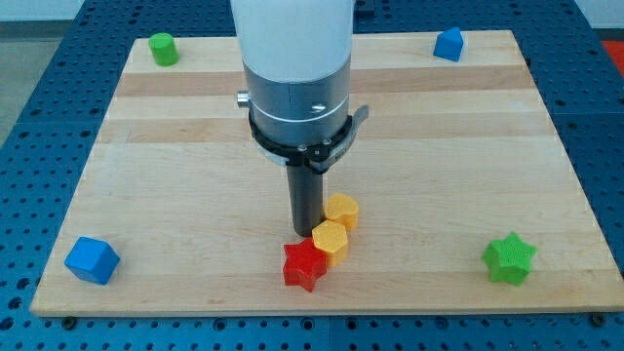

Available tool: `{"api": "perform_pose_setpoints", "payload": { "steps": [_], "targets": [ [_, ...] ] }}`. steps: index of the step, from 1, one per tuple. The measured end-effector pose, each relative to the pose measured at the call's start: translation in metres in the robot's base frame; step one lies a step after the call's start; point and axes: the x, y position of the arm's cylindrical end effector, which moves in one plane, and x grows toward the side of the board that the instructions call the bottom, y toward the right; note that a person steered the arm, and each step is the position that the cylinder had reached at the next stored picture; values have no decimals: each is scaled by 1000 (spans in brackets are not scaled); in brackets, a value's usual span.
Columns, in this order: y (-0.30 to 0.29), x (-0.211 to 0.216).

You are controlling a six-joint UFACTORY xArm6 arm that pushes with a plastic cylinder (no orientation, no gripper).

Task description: Push red circle into yellow blocks

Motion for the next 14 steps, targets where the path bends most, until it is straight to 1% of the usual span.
{"api": "perform_pose_setpoints", "payload": {
  "steps": [1, 2, 3, 4, 5, 7, 8, 9, 10, 11, 12, 14],
  "targets": [
    [0, -11],
    [0, -59],
    [1, -122],
    [34, -150],
    [76, -190],
    [87, -295],
    [88, -338],
    [85, -343],
    [66, -343],
    [22, -341],
    [-8, -333],
    [-15, -277]
  ]
}}
